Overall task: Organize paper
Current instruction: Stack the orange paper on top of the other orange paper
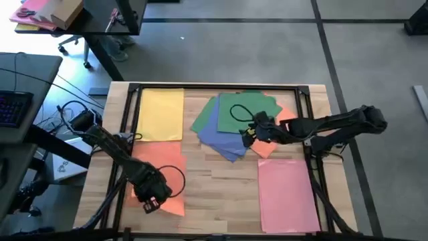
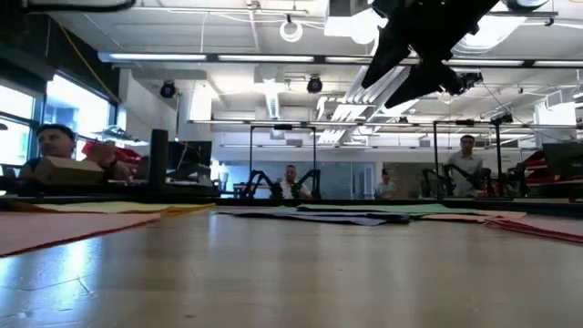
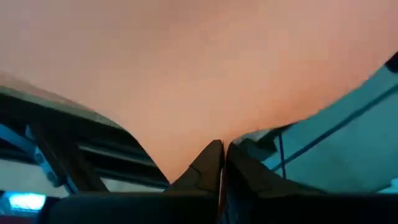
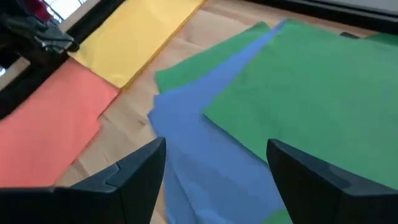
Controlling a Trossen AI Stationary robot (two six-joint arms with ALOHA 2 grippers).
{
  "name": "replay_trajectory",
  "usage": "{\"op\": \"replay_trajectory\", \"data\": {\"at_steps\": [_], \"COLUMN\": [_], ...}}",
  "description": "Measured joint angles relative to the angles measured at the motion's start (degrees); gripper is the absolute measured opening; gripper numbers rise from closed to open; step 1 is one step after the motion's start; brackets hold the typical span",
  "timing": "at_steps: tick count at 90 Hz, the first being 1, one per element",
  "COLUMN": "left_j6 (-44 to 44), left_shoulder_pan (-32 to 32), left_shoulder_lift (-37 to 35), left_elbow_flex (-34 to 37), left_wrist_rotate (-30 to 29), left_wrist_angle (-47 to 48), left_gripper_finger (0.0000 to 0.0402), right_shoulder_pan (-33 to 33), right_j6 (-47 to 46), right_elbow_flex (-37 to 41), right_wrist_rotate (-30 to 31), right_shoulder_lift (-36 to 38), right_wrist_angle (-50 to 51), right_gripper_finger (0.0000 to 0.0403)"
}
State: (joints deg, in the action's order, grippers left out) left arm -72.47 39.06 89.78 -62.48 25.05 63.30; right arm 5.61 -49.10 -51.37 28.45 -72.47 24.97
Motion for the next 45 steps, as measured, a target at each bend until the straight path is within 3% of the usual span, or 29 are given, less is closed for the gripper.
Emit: {"op": "replay_trajectory", "data": {"at_steps": [18,35,45], "left_j6": [-1.52,-2.58,2.15], "left_shoulder_pan": [-0.45,-2.53,-3.72], "left_shoulder_lift": [-2.24,-3.48,-3.48], "left_elbow_flex": [-0.72,-0.72,-0.70], "left_wrist_rotate": [-0.51,-10.18,-14.59], "left_wrist_angle": [0.63,13.51,14.65], "left_gripper_finger": [0.0000,0.0000,0.0000], "right_shoulder_pan": [-0.02,-0.80,-1.64], "right_j6": [1.55,1.65,3.08], "right_elbow_flex": [0.00,0.00,0.00], "right_wrist_rotate": [-0.69,-0.51,-1.12], "right_shoulder_lift": [0.00,0.02,0.02], "right_wrist_angle": [0.00,0.00,-0.04], "right_gripper_finger": [0.0264,0.0264,0.0264]}}
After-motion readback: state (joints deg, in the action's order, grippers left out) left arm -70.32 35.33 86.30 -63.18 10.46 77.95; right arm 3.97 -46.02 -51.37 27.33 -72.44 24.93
